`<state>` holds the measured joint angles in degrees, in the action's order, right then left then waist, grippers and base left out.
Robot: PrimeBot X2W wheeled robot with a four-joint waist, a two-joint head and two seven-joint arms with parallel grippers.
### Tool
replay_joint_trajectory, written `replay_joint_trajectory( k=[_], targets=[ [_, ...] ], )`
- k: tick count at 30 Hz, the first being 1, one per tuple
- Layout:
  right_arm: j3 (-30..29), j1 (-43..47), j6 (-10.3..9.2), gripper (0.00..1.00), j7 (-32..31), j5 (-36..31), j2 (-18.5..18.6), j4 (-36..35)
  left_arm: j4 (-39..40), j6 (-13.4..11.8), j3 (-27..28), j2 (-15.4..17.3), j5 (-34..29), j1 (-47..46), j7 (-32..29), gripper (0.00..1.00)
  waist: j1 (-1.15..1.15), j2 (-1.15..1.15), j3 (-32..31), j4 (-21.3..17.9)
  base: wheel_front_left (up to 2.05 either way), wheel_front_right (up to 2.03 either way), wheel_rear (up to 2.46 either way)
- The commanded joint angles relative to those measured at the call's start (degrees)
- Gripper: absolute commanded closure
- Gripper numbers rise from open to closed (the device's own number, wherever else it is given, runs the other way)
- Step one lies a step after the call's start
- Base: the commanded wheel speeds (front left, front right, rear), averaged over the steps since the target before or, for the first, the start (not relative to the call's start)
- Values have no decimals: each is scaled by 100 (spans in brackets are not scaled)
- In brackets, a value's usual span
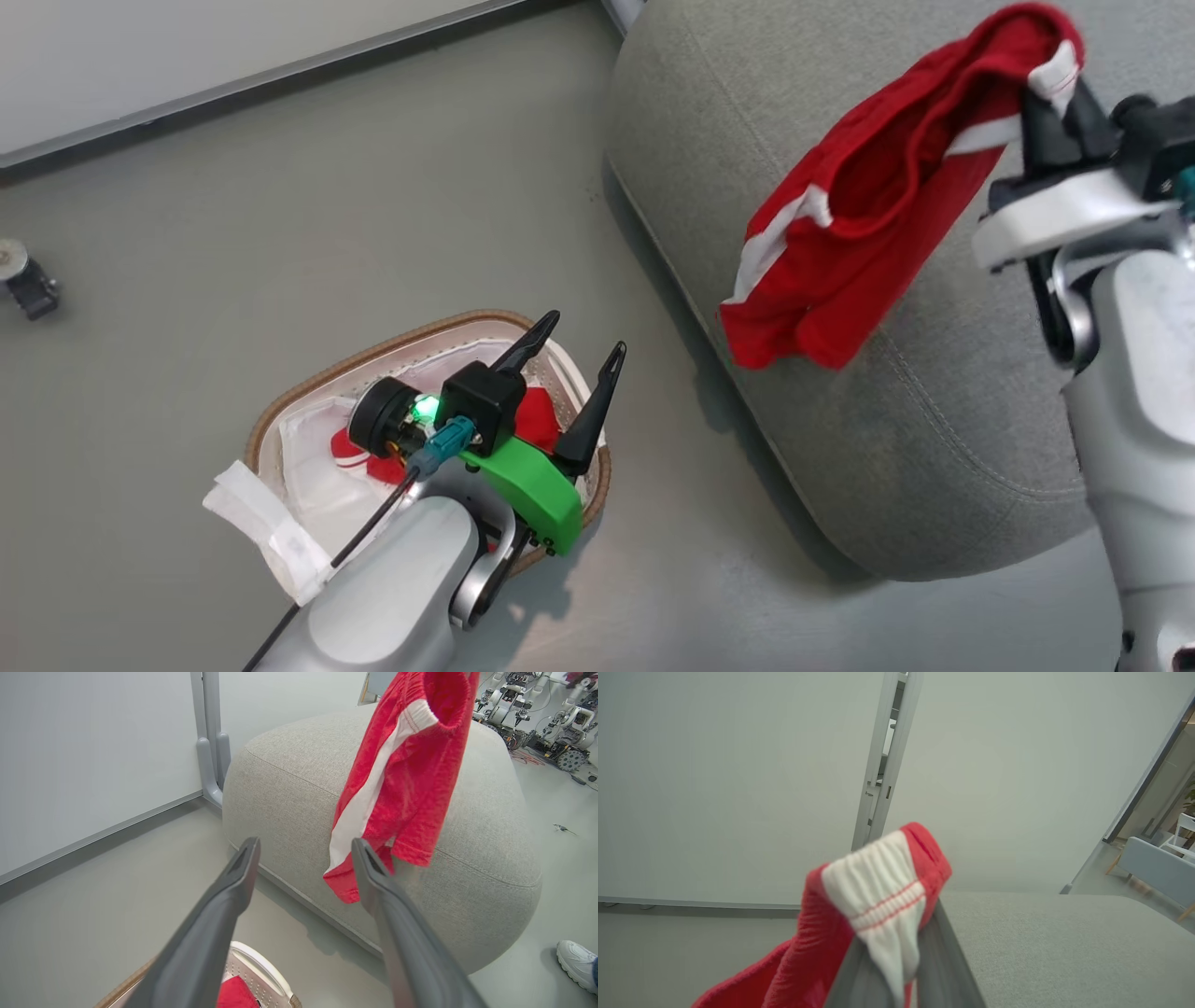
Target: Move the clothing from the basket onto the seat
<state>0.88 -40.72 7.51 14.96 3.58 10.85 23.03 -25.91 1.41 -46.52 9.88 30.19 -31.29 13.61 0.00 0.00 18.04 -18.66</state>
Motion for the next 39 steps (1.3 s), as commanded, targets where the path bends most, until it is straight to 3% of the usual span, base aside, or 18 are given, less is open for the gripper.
replay_joint_trajectory(
  k=[1, 6, 13, 19, 25, 36, 37, 38, 39],
  targets=[
    [-146, -313, -5, 100, -40, 226, 65, 106, 17, -13, -31, 1, -71, -110, 4, 0, 0, 0, 265, 331, 0, 0, 0],
    [-372, -1276, -5, 100, -292, 288, 637, 291, 50, -2, -146, 4, -167, -203, -43, 0, 0, 0, 557, 728, 0, 0, 0],
    [-922, -2608, -6, 100, -844, 253, 1738, 504, 237, 11, -303, -21, -346, -370, -63, 0, 0, 0, 987, 1328, 0, 0, 0],
    [-1606, -2953, -6, 100, -1127, 57, 2248, 1259, 366, 35, -410, -73, -444, -544, -69, 0, 0, 0, 1330, 1669, 0, 0, 0],
    [-2142, -2460, -6, 100, -952, -248, 2098, 2210, 471, -31, -416, -22, -482, -664, -92, 0, 0, 0, 1652, 1781, 0, 0, 0],
    [-2174, -1886, -6, 100, -508, -584, 1448, 3290, 570, -127, -406, 202, -509, -715, -181, 0, 0, 0, 1855, 1590, 0, 0, 0],
    [-2171, -1834, -6, 83, -427, -595, 1399, 3341, 565, -138, -404, 214, -494, -705, -185, 0, 0, 0, 1839, 1565, 0, 0, 0],
    [-2138, -1791, -6, 59, -373, -605, 1349, 3382, 560, -137, -397, 224, -480, -696, -181, 0, 0, 0, 1823, 1543, 0, 0, 0],
    [-2103, -1747, -6, 0, -306, -598, 1297, 3406, 553, -147, -389, 236, -464, -683, -182, 0, 0, 0, 1799, 1517, 0, 0, 0]
  ],
)
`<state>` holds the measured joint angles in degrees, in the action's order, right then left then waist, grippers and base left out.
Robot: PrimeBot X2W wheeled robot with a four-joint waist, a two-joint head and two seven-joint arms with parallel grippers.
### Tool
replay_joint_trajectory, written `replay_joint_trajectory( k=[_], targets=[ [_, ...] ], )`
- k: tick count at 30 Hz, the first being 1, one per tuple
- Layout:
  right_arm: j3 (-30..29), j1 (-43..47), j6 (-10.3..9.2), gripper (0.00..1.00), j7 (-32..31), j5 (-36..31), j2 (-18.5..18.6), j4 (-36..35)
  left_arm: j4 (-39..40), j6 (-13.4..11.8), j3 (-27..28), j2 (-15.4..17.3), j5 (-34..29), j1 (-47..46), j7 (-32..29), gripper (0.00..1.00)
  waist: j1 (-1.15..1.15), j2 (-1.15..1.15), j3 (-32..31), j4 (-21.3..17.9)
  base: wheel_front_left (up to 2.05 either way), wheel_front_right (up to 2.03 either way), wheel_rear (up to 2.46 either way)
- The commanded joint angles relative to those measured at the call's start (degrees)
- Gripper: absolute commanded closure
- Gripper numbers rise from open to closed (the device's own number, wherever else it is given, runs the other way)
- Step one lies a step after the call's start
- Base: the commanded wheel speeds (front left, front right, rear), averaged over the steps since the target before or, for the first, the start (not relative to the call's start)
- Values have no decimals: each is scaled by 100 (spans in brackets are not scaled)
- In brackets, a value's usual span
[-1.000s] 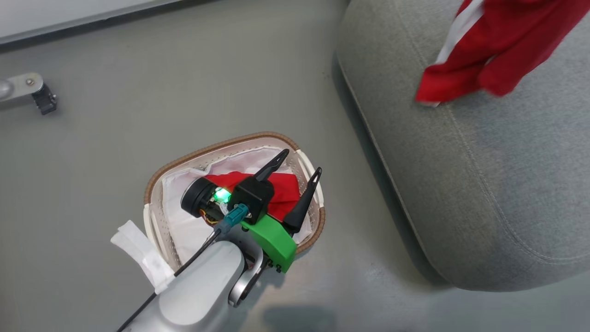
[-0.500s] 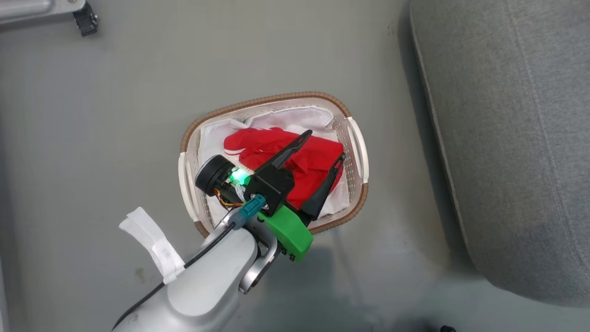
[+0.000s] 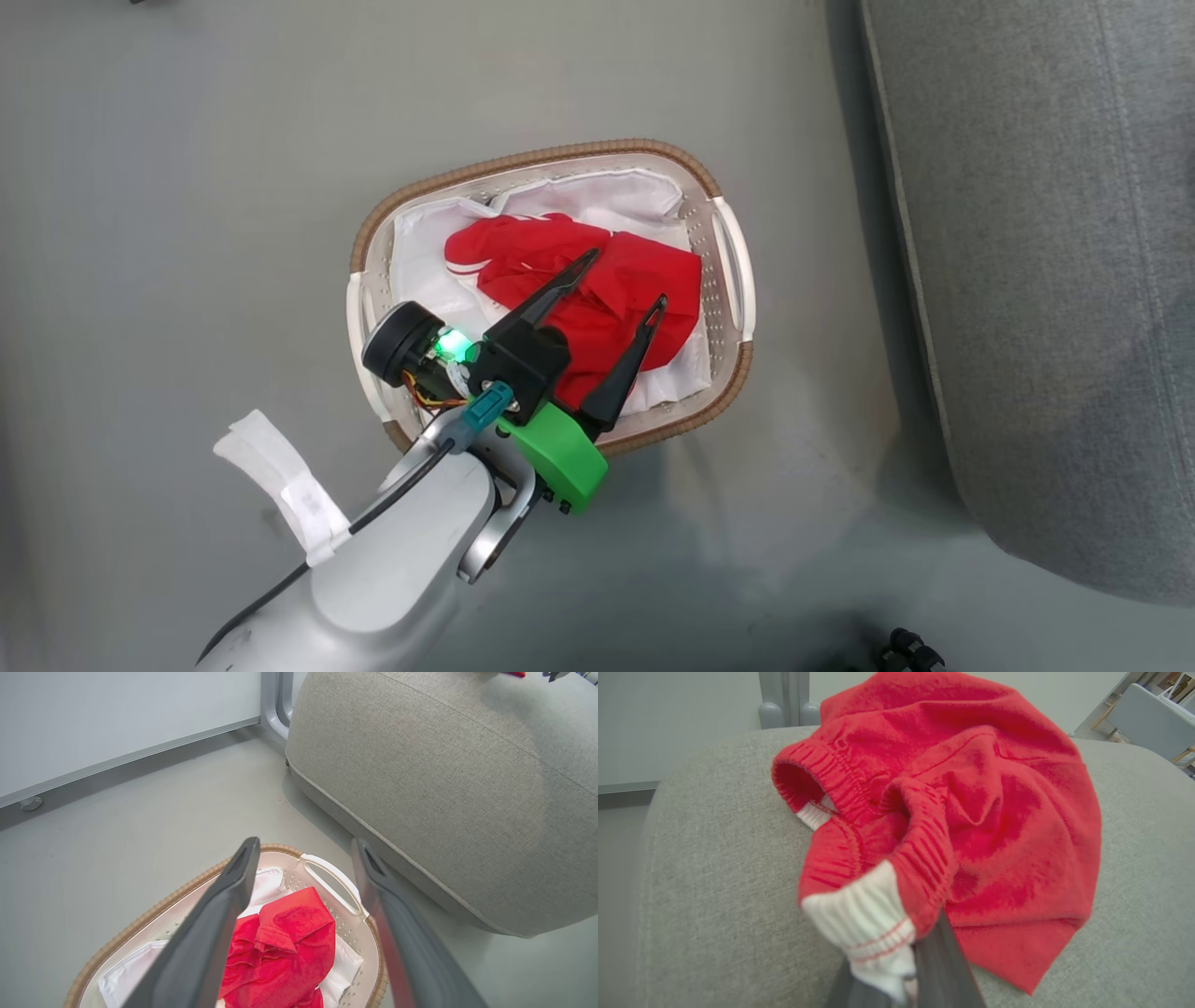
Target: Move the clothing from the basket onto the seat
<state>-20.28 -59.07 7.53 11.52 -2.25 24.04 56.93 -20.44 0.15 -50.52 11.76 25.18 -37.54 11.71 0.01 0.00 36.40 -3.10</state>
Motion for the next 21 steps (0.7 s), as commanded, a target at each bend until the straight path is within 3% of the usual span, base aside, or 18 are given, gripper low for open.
replay_joint_trajectory(
  k=[1, 8, 21],
  targets=[
    [37, 122, -8, 0, 90, 3, -53, 27, 3, -22, 11, 53, 48, -44, 5, 0, -1, 0, -59, -60, 0, 0, 0],
    [363, 558, -8, 0, 334, 200, -232, -167, -34, -47, 47, 49, 129, 52, 73, 0, -1, 0, -372, -109, 0, 0, 0],
    [819, 1950, -8, 0, 374, 513, -403, -1677, -149, -140, 391, -8, 436, 413, 309, 0, -1, 0, -1297, 140, 0, 0, 0]
  ],
)
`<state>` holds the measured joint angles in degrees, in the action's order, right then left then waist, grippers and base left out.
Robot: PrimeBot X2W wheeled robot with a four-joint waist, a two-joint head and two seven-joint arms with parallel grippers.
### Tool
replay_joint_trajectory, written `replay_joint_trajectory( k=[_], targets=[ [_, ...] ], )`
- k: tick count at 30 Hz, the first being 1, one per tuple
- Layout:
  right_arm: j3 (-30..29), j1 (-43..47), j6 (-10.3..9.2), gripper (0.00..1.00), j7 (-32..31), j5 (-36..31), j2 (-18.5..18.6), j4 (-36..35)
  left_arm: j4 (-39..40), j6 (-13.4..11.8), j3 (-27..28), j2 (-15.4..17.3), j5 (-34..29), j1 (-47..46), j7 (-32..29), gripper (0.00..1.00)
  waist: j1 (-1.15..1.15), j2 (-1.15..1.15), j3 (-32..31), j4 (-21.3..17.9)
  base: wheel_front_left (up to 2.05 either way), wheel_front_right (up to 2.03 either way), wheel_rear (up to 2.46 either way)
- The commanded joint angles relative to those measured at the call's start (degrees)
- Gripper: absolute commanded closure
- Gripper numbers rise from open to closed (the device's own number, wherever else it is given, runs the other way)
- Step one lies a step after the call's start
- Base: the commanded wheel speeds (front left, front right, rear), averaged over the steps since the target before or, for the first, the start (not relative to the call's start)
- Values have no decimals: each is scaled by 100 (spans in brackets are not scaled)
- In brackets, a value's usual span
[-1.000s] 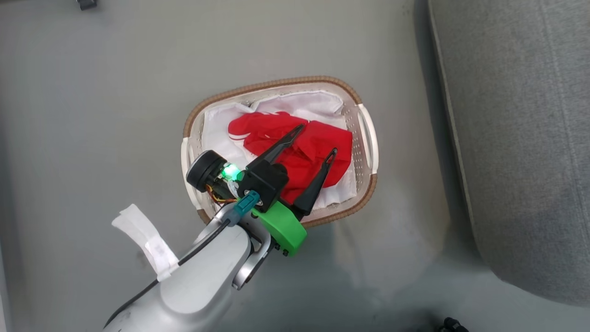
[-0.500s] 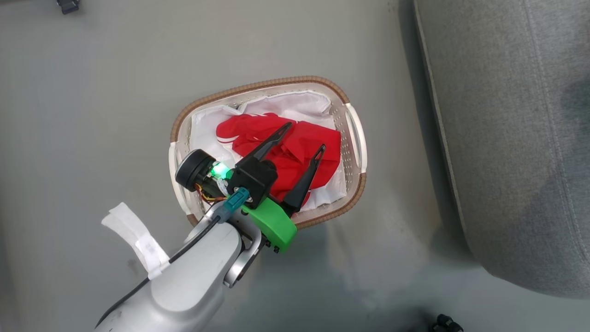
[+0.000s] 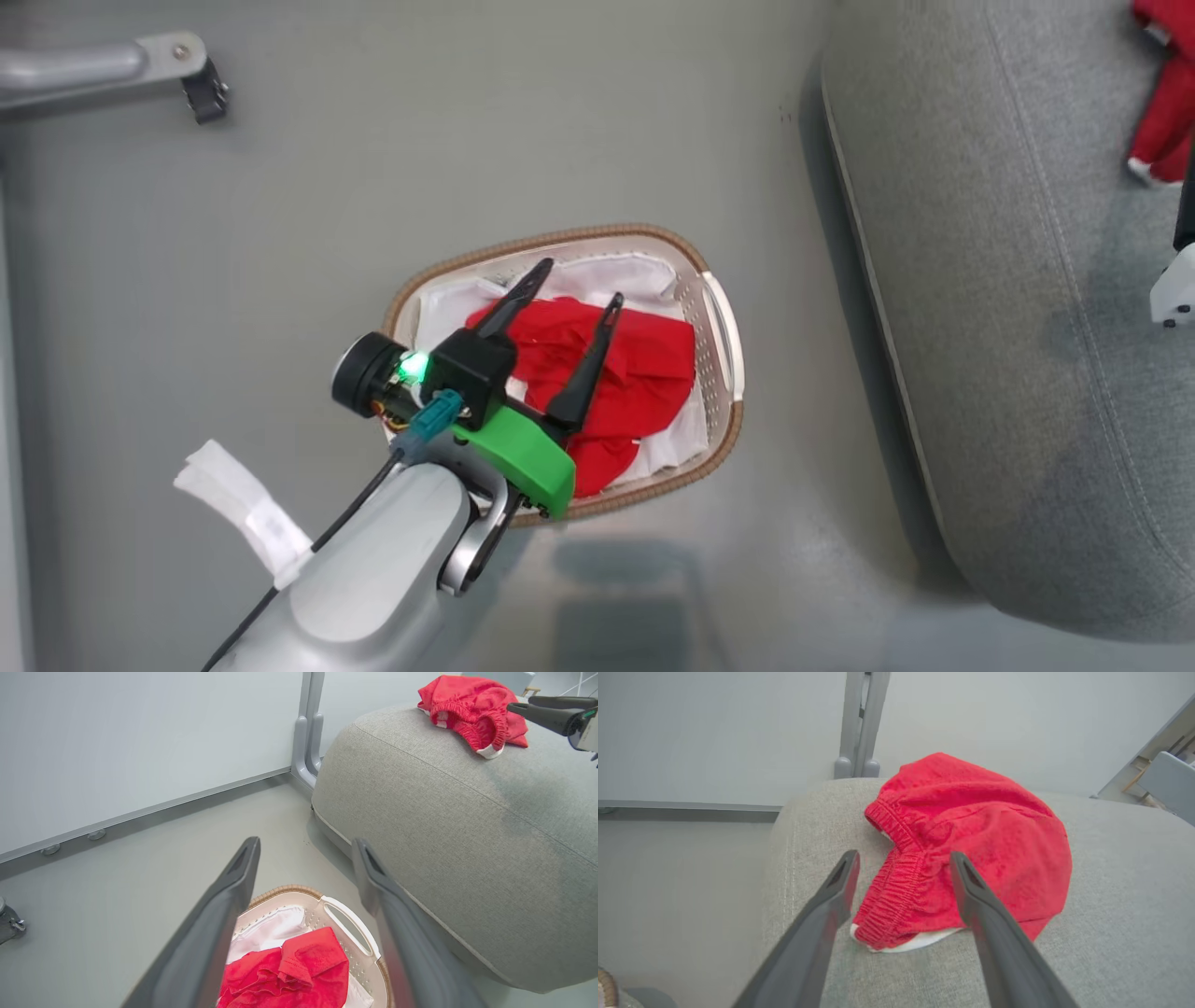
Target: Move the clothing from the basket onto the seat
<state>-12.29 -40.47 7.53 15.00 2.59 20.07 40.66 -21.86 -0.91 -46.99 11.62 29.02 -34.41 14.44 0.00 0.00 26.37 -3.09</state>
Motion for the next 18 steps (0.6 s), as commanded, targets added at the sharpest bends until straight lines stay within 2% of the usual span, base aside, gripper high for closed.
replay_joint_trajectory(
  k=[1, 9, 18],
  targets=[
    [52, 144, -8, 0, 26, 47, -15, -140, -13, -46, 92, 1, 85, 145, 41, 0, 0, 0, -371, 163, 0, 0, 0],
    [332, 614, -8, 0, 18, 181, -281, -891, 182, -176, 888, -94, 75, 832, 76, 0, 0, 0, -1024, 404, 0, 0, 0],
    [542, 1540, -8, 0, 25, 200, -961, -1817, 641, -262, 2243, -271, -257, 1926, 78, 0, 0, 0, -1523, 574, 0, 0, 0]
  ],
)
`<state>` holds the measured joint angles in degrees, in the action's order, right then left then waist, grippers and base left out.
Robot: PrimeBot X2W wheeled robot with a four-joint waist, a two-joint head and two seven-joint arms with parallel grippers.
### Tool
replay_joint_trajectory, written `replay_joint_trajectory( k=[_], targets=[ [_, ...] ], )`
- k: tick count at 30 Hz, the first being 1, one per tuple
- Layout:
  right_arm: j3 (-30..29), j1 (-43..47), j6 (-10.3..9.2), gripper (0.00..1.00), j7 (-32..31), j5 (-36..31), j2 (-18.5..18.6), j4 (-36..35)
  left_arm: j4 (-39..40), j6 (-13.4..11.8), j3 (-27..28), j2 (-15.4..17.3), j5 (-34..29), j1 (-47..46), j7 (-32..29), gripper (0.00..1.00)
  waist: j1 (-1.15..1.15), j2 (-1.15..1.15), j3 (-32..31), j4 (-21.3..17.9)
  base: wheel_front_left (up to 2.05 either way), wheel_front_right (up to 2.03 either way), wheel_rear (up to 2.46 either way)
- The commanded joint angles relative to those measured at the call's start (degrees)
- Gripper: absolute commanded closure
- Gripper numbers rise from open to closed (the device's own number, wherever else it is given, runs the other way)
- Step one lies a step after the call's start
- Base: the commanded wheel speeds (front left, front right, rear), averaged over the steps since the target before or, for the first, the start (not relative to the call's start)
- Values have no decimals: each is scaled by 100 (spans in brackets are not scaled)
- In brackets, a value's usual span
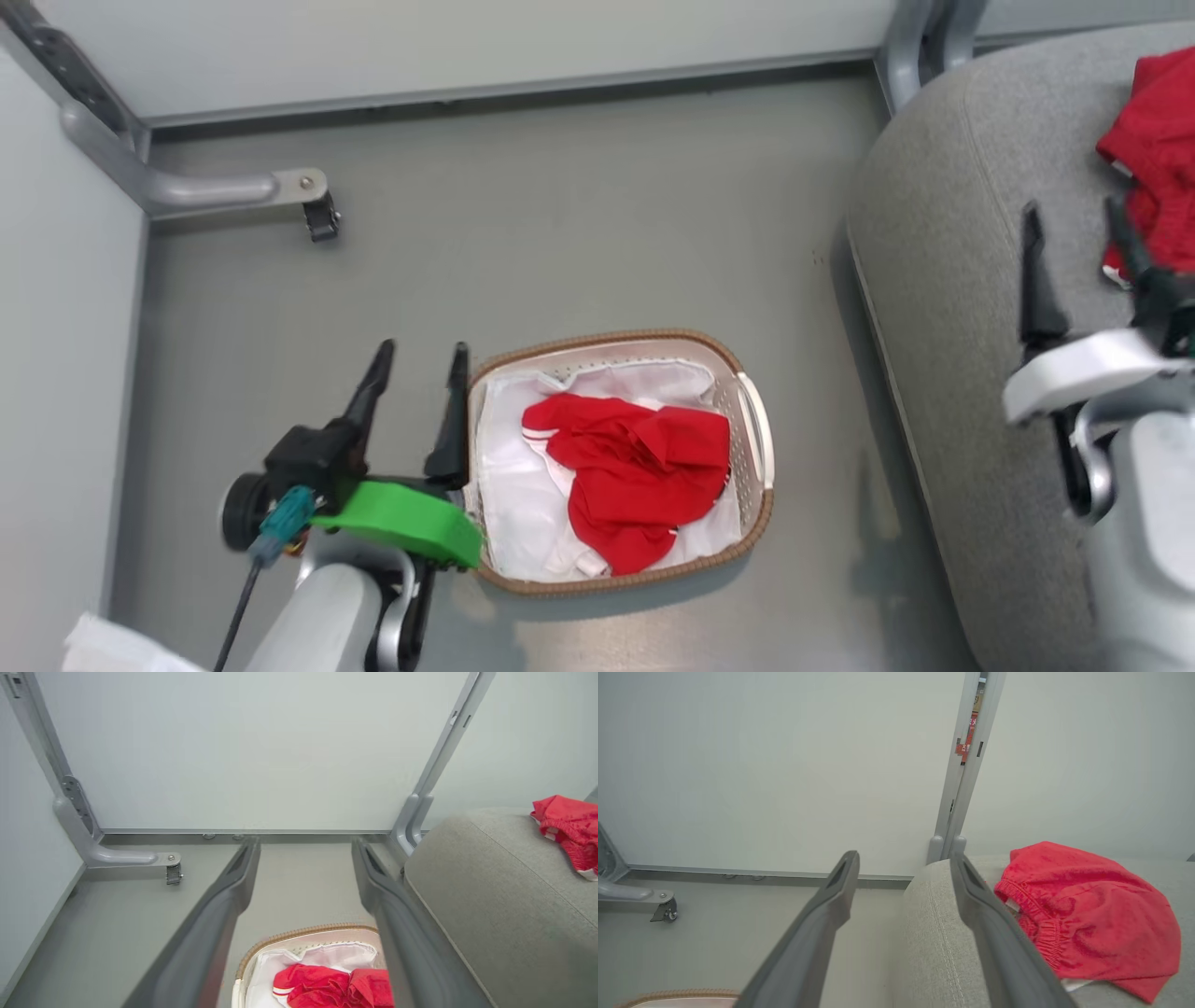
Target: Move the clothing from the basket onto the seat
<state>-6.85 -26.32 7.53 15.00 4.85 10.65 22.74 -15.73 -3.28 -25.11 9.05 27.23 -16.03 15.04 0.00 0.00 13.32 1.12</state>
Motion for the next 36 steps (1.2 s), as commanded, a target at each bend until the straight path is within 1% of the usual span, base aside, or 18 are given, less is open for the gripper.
replay_joint_trajectory(
  k=[1, 4, 10, 13, 15, 21, 29, 36],
  targets=[
    [10, 224, -8, 0, 25, -70, -99, -119, 77, -28, 174, -41, -144, 183, 19, 0, 0, 0, -249, 165, 0, 0, 0],
    [75, 583, -8, 0, 26, -78, -421, -345, 209, 41, 541, -170, -312, 508, 19, 0, 0, 0, -343, 213, 0, 0, 0],
    [119, 1137, -8, 0, 27, -72, -723, -453, 267, 188, 1046, -358, -589, 986, 13, 0, 0, 0, -518, 289, 0, 0, 0],
    [83, 1394, -8, 0, 27, -49, -755, -489, 259, 255, 1279, -431, -688, 1188, 13, 0, 0, 0, -603, 317, 0, 0, 0],
    [203, 1545, -8, 0, 27, 146, -767, -510, 254, 304, 1417, -466, -736, 1331, 13, 0, 0, 0, -661, 319, 0, 0, 0],
    [344, 1807, -8, 0, 27, 276, -762, -561, 202, 459, 1654, -546, -896, 1530, 13, 0, 0, 0, -782, 311, 0, 0, 0],
    [482, 1886, -8, 0, 27, 345, -763, -556, 156, 570, 1743, -599, -1011, 1571, 13, 0, 0, 0, -852, 272, 0, 0, 0],
    [501, 1880, -8, 0, 27, 355, -764, -566, 98, 608, 1739, -613, -1040, 1524, 13, 0, 0, 0, -847, 265, 0, 0, 0]
  ],
)
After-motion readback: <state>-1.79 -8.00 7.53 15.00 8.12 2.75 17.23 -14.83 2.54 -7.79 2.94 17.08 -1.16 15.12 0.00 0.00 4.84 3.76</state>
